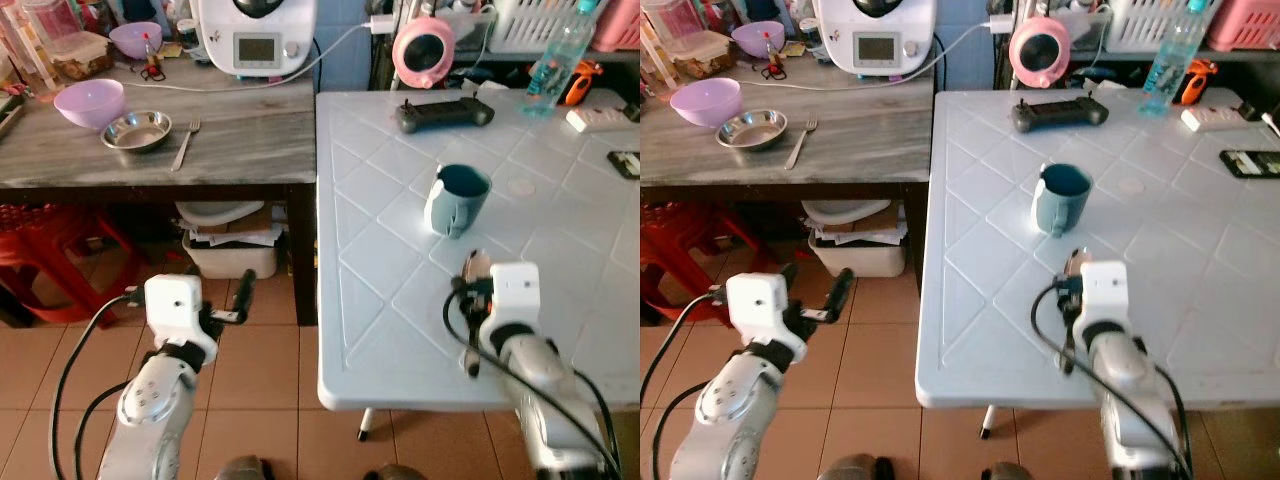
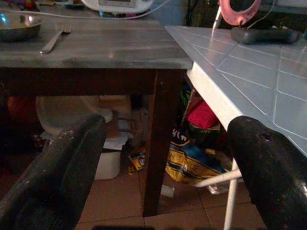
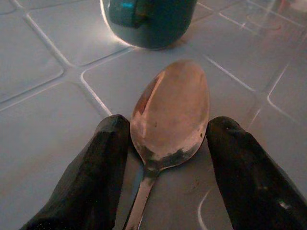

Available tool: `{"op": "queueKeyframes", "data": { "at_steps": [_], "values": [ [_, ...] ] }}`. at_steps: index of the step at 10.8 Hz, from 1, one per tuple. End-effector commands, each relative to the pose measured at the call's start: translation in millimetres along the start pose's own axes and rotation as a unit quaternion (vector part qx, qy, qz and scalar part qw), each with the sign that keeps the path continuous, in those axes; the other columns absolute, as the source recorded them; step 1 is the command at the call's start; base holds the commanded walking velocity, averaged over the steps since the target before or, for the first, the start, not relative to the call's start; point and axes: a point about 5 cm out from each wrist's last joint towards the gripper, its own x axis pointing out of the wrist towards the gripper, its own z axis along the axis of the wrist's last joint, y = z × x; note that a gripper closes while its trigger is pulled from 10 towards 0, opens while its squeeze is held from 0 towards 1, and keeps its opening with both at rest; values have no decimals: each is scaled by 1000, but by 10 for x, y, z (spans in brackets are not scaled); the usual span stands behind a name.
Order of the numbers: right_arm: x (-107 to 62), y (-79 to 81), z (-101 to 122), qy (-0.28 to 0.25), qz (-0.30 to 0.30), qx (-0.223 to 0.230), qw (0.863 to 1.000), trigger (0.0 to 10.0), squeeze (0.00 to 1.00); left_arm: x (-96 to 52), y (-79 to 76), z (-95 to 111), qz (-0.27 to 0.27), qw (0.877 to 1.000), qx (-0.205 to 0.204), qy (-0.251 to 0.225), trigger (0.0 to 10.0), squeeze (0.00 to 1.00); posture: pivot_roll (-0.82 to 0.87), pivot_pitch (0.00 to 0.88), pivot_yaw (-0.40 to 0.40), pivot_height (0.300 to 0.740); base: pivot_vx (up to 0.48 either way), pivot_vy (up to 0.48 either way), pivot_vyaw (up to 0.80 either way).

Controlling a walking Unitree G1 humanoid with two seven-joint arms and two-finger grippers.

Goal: Setting the table

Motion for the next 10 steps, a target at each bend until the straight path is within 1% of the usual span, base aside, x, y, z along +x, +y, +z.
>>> {"op": "queueKeyframes", "data": {
  "at_steps": [1, 2, 4, 5, 6, 7, 8, 9, 10],
  "values": [
    [3, -40, -160, 40, -12, -12, 999, 10000, 0, 7, 23, -17, 6, 1000, 8, 8, 10000, 0, 21, 82, 54, 740, 0, 0, 0],
    [-7, 34, -106, 31, -3, 4, 1000, 10000, 1000, 14, 30, -5, 7, 1000, 9, 6, 10000, 0, 22, 82, 55, 740, 0, 0, 0],
    [-69, 163, -26, 13, 10, 19, 1000, 10000, 1000, 6, 40, -3, 6, 1000, 12, 7, 10000, 0, 19, 84, 57, 740, 0, 0, 0],
    [-100, 197, 22, 0, 9, 26, 1000, 10000, 1000, 4, 43, -2, 4, 1000, 13, 8, 10000, 0, 19, 84, 57, 740, 0, 0, 0],
    [-130, 211, 101, -21, 7, 20, 1000, 10000, 463, 10, 56, 4, 4, 1000, 14, 8, 10000, 0, 23, 86, 55, 740, 0, 0, 0],
    [-174, 216, 151, -29, 3, 14, 999, 10000, 0, 31, 59, 19, 5, 1000, 14, 4, 10000, 0, 20, 86, 54, 740, 0, 0, 0],
    [-218, 213, 138, -26, 0, 9, 1000, 10000, 0, 37, 25, 19, 0, 1000, 9, 3, 10000, 0, 14, 88, 55, 740, 0, 0, 0],
    [-267, 210, 122, -26, -2, 16, 1000, 10000, 0, 22, -4, 0, -10, 1000, 8, 6, 10000, 0, 12, 91, 56, 740, 0, 0, 0],
    [-324, 221, 136, -31, -1, 24, 999, 10000, 0, 14, 5, 0, -11, 1000, 8, 7, 10000, 0, 13, 93, 57, 740, 0, 0, 0]
  ]
}}
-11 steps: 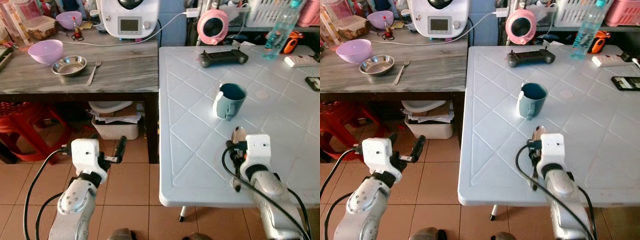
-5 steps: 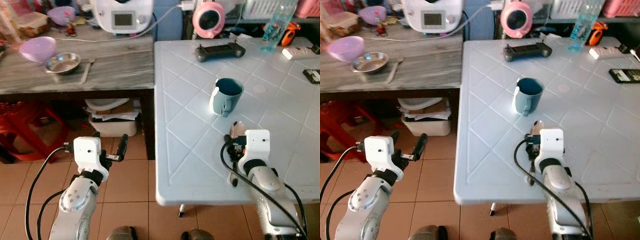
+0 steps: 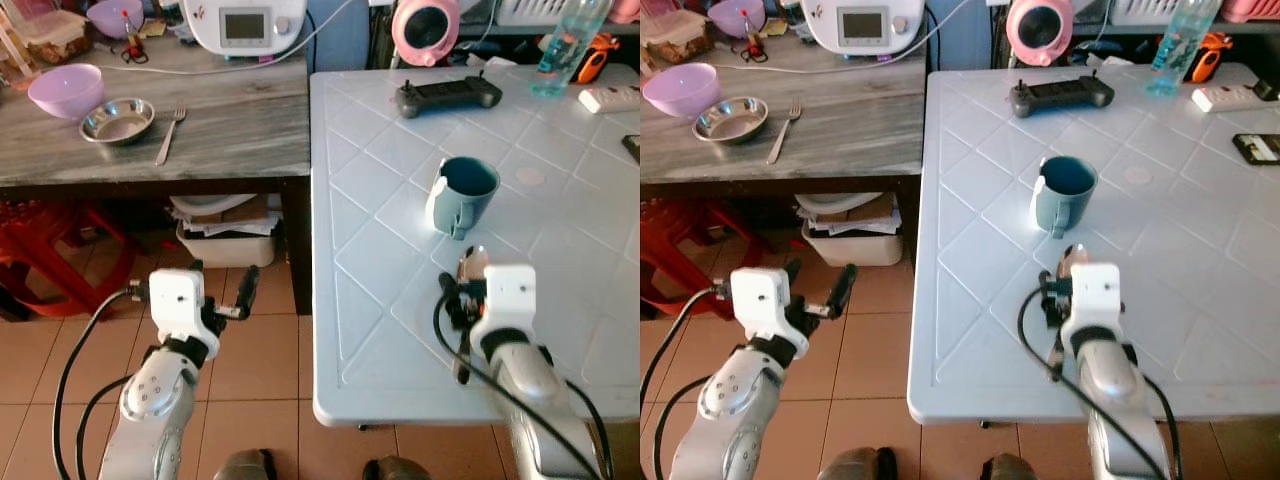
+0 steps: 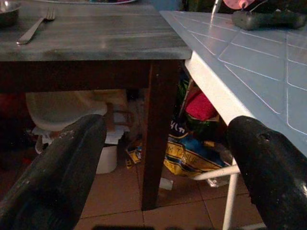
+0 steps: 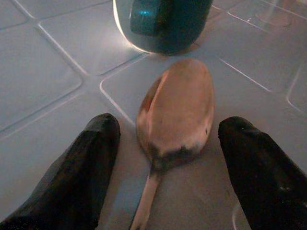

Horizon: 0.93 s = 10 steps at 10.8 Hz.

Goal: Setting the table

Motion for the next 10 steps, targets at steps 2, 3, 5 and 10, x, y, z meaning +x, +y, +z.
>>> {"op": "queueKeyframes", "data": {
  "at_steps": [2, 3, 5, 10],
  "values": [
    [-68, 45, 71, -24, 16, 12, 1000, 10000, 0, -10, 27, -18, -5, 1000, 5, 10, 10000, 0, 10, 96, 57, 740, 0, 0, 0],
    [-108, 79, 108, -32, 37, 25, 998, 10000, 0, -11, 31, -18, -8, 1000, 5, 11, 10000, 0, 6, 98, 55, 740, 0, 0, 0],
    [-189, 45, 20, -6, 44, 31, 999, 10000, 0, -17, 24, -28, -13, 1000, 4, 13, 10000, 0, 2, 102, 52, 740, 0, 0, 0],
    [-156, 15, -219, 90, 32, 89, 991, 0, 0, -19, 24, -33, -28, 999, 4, 18, 10000, 0, 8, 99, 61, 740, 0, 0, 0]
  ]
}}
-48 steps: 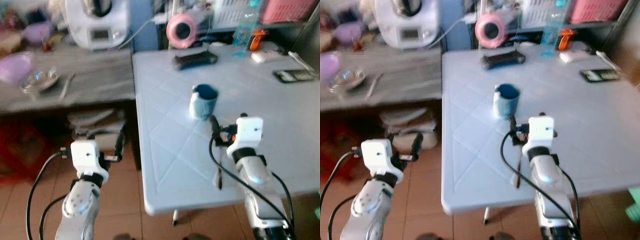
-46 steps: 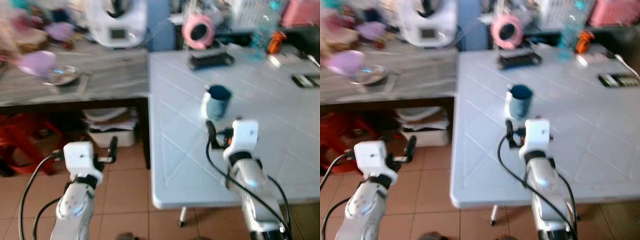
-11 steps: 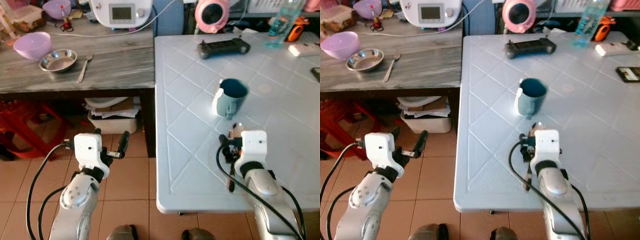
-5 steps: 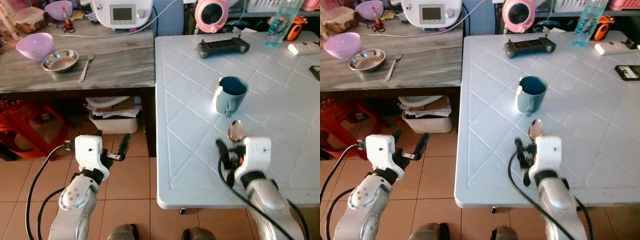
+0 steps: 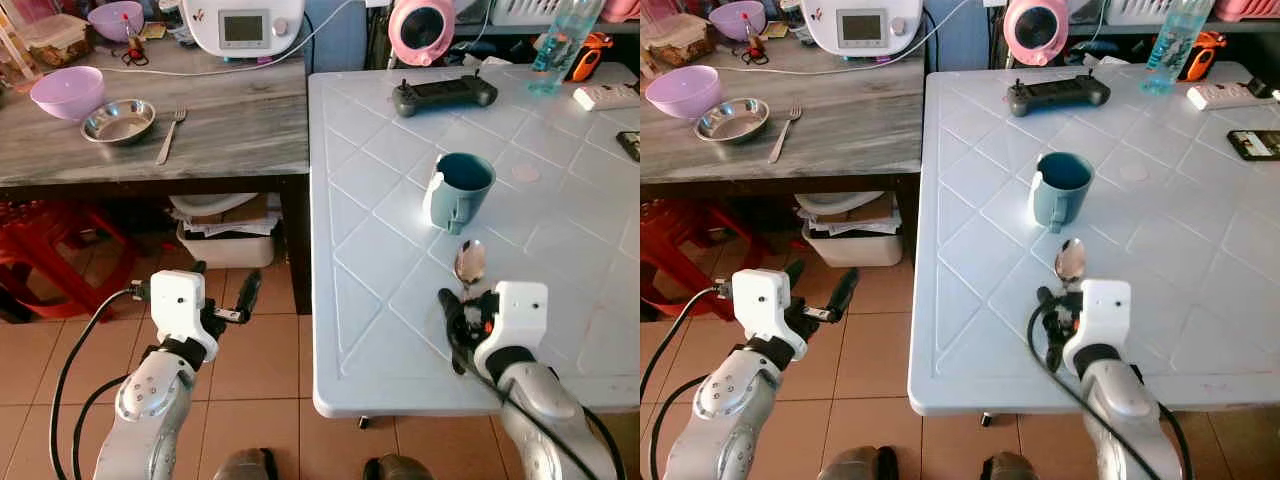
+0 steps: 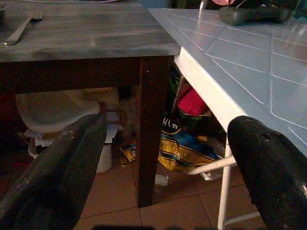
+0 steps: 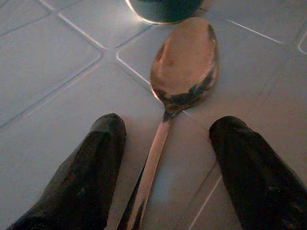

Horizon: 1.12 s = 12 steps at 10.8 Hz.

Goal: Setting the table

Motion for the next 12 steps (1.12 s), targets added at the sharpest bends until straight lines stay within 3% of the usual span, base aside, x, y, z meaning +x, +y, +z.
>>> {"op": "queueKeyframes", "data": {
  "at_steps": [1, 6, 12],
  "values": [
    [17, 6, -191, 57, 3, 15, 998, 0, 0, -8, 2, -25, -7, 1000, -2, 11, 10000, 0, 11, 101, 65, 740, 0, 0, 0],
    [213, 76, -269, 132, 48, 1, 990, 0, 0, -31, -55, -31, -31, 999, -8, 16, 10000, 0, 15, 113, 66, 740, 0, 0, 0],
    [201, 61, -379, 168, 44, -1, 985, 0, 0, -52, -70, -39, -28, 999, -8, 17, 10000, 0, 15, 123, 59, 740, 0, 0, 0]
  ]
}}
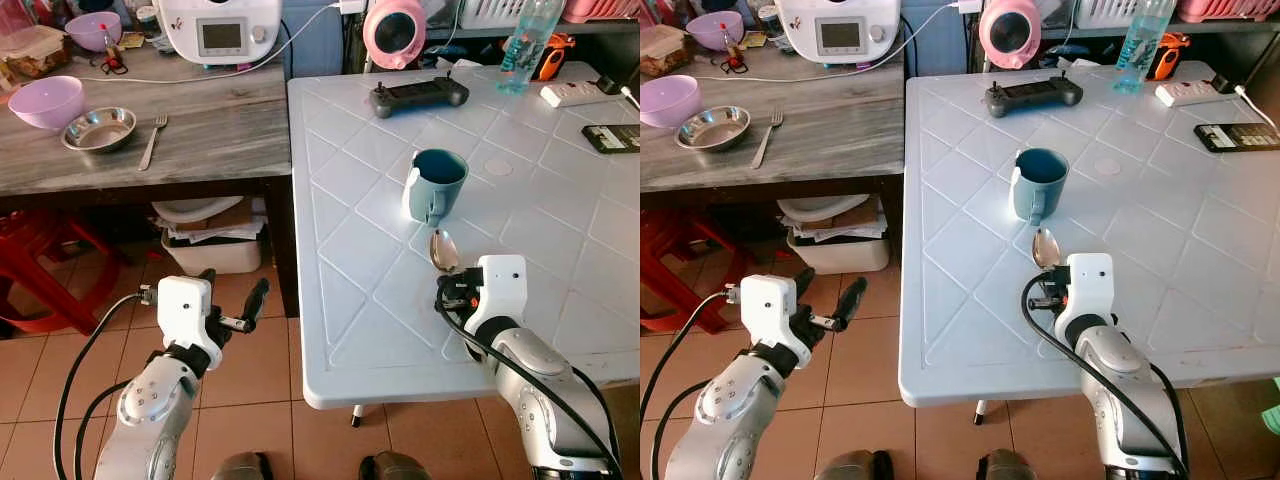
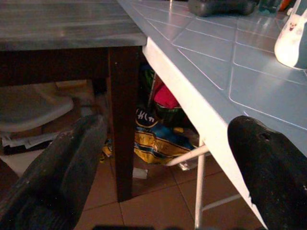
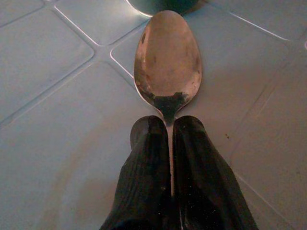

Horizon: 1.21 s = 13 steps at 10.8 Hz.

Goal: Setting the table

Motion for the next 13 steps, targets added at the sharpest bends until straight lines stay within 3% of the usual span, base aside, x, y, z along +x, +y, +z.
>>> {"op": "queueKeyframes", "data": {
  "at_steps": [1, 5, 8, 11, 13],
  "values": [
    [-8, 62, -440, 114, 12, 21, 993, 0, 0, -13, -17, 7, 1, 1000, 4, 2, 10000, 0, 14, 124, 60, 740, 0, 0, 0],
    [-69, 311, -463, 132, 111, 16, 985, 0, 0, -14, -22, -9, 8, 1000, 3, 7, 10000, 0, 13, 127, 51, 740, 0, 0, 0],
    [-70, 547, -305, 94, 203, -21, 974, 0, 0, -16, -18, -58, 17, 1000, 11, 21, 10000, 0, 17, 118, 44, 740, 0, 0, 0],
    [32, 539, -147, 43, 186, -38, 981, 0, 0, -16, 14, -91, 35, 999, 18, 26, 10000, 0, 25, 108, 33, 740, 0, 476, 0],
    [32, 593, -155, 35, 199, -56, 978, 0, 0, -4, 4, -100, 35, 999, 11, 27, 10000, 0, 29, 98, 28, 740, 0, 471, 0]
  ]
}}
